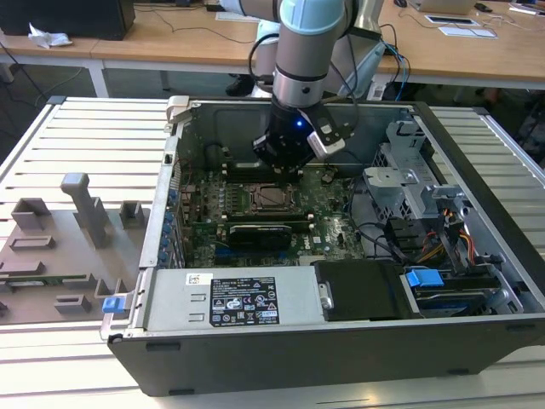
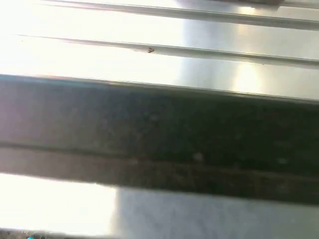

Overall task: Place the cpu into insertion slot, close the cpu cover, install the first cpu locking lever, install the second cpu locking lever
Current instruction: 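Install the first cpu locking lever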

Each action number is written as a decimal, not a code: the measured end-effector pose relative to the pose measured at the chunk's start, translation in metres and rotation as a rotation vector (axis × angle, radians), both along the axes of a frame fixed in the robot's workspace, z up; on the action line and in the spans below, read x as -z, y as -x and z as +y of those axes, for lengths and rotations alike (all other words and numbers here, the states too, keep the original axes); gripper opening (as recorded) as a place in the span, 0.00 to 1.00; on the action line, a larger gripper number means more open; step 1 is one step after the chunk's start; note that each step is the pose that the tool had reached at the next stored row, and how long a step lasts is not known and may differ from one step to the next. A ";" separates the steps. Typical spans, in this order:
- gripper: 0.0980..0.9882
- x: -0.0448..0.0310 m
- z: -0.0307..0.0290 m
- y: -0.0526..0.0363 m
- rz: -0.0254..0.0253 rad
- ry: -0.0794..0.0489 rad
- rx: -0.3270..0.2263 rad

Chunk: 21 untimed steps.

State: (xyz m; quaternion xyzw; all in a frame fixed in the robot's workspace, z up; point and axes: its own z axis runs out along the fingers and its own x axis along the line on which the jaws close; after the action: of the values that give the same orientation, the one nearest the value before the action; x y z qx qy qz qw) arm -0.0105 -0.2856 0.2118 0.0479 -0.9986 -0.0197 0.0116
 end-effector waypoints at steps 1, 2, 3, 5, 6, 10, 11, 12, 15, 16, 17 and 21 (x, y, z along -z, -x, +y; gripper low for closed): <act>0.01 -0.0020 0.0001 0.0000 -0.0004 0.008 0.000; 0.01 -0.0028 -0.0001 0.0001 -0.0006 0.017 0.000; 0.01 -0.0030 -0.0004 0.0003 -0.0010 0.023 0.000; 0.01 -0.0031 -0.0019 0.0005 -0.0011 0.036 0.000; 0.01 -0.0031 -0.0032 0.0007 -0.0011 0.042 0.000; 0.01 -0.0030 -0.0191 0.0026 -0.0015 0.048 0.000; 0.01 -0.0031 -0.0232 0.0031 -0.0015 0.048 0.000; 0.01 -0.0030 -0.0264 0.0036 -0.0016 0.048 0.000; 0.01 -0.0031 -0.0308 0.0039 -0.0016 0.048 0.000; 0.01 -0.0039 -0.0308 0.0039 -0.0015 0.048 0.000; 0.01 -0.0050 -0.0309 0.0039 -0.0015 0.048 0.000; 0.01 -0.0164 -0.0309 0.0038 -0.0015 0.049 0.000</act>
State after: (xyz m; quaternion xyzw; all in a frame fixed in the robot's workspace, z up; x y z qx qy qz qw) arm -0.0144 -0.3165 0.2282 0.0478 -0.9988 0.0050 0.0120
